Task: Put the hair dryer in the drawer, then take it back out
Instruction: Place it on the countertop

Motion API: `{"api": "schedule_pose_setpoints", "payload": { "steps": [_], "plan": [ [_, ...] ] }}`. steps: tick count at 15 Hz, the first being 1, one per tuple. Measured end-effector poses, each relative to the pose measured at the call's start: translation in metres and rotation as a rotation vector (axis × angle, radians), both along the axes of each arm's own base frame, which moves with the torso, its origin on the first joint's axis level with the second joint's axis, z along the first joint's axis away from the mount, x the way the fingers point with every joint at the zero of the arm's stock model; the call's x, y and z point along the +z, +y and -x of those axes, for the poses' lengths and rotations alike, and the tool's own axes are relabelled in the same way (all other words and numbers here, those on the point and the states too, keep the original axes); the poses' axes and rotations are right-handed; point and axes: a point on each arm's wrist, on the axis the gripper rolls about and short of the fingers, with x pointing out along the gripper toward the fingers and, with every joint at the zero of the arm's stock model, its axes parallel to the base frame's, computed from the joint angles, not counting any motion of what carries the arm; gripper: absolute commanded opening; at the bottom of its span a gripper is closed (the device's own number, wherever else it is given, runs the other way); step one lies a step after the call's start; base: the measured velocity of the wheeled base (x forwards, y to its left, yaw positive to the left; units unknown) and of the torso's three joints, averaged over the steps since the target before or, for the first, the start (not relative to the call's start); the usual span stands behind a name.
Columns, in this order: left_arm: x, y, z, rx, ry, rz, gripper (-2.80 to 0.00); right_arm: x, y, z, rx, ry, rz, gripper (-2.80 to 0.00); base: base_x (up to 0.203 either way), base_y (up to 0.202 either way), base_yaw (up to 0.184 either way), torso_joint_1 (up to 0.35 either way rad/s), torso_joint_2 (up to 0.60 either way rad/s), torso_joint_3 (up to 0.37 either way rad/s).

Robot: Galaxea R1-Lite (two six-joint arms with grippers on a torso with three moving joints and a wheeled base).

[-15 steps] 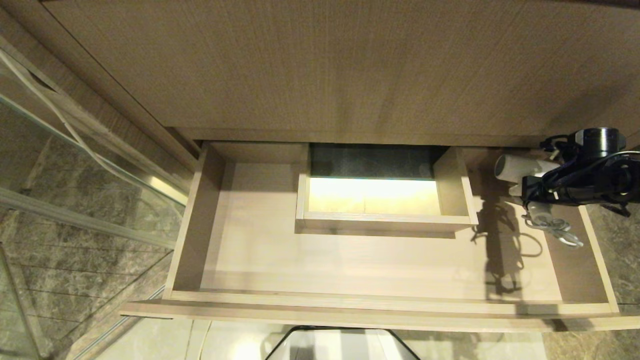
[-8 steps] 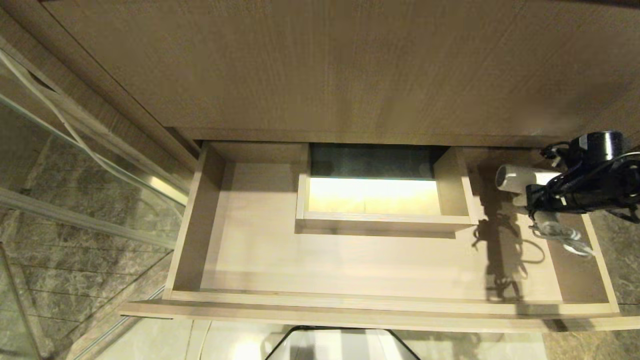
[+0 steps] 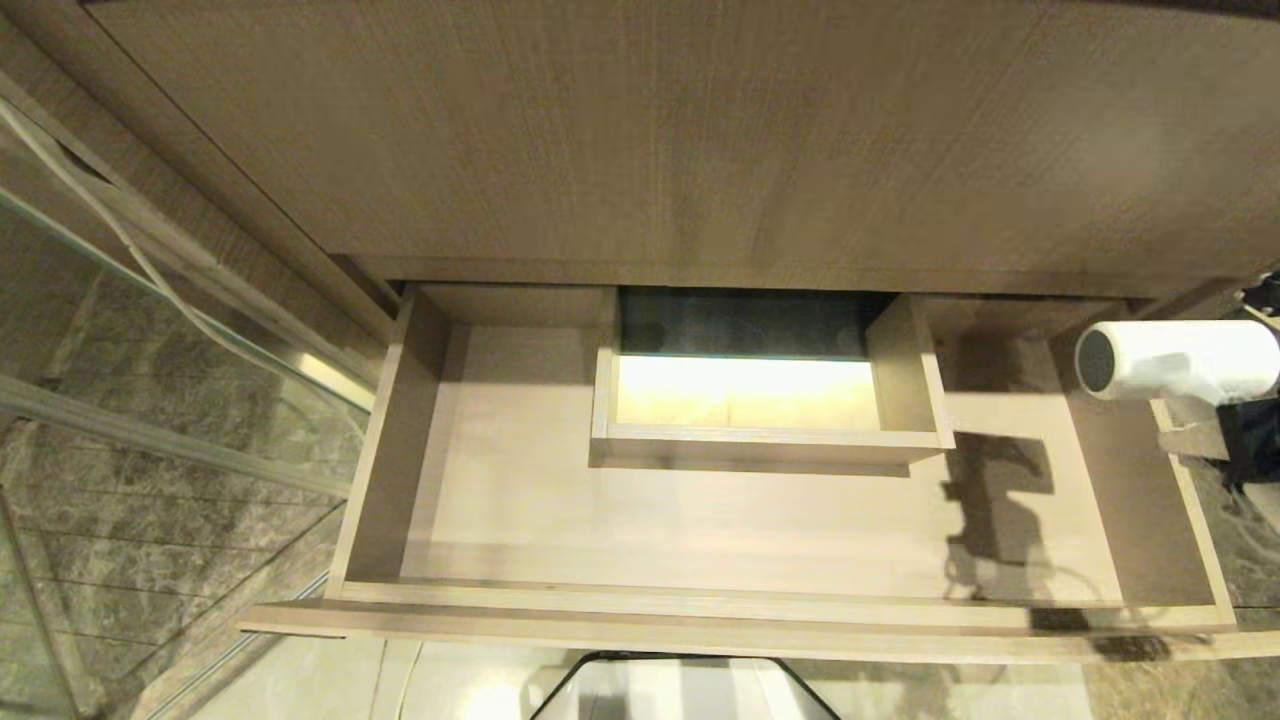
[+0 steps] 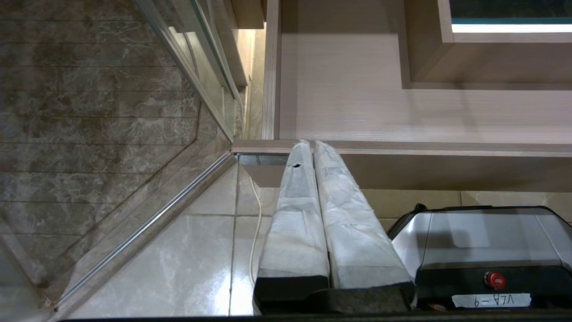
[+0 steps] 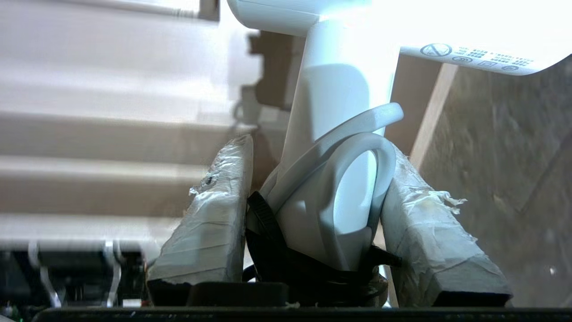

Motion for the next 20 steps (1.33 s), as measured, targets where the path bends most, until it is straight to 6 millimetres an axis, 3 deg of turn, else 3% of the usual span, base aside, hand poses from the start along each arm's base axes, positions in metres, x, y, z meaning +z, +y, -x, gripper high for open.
{"api": "schedule_pose_setpoints", "payload": {
  "steps": [4,8,13,20],
  "plan": [
    [0.000,0.000,0.000,-0.001,0.000,0.000,-2.80,0.021,0.015,0.048,0.017,-0.076,0.025,-2.80,0.000,0.000,0.000,0.000,0.00,0.000],
    [0.000,0.000,0.000,0.000,0.000,0.000,-2.80,0.032,0.024,0.078,-0.040,-0.128,0.105,-2.80,0.000,0.000,0.000,0.000,0.00,0.000],
    [0.000,0.000,0.000,-0.002,0.000,0.000,-2.80,0.043,0.035,0.101,-0.013,-0.222,0.135,-2.80,0.000,0.000,0.000,0.000,0.00,0.000],
    [0.000,0.000,0.000,0.000,0.000,0.000,-2.80,0.057,0.048,0.118,0.107,-0.328,0.127,-2.80,0.000,0.000,0.000,0.000,0.00,0.000]
  ]
}}
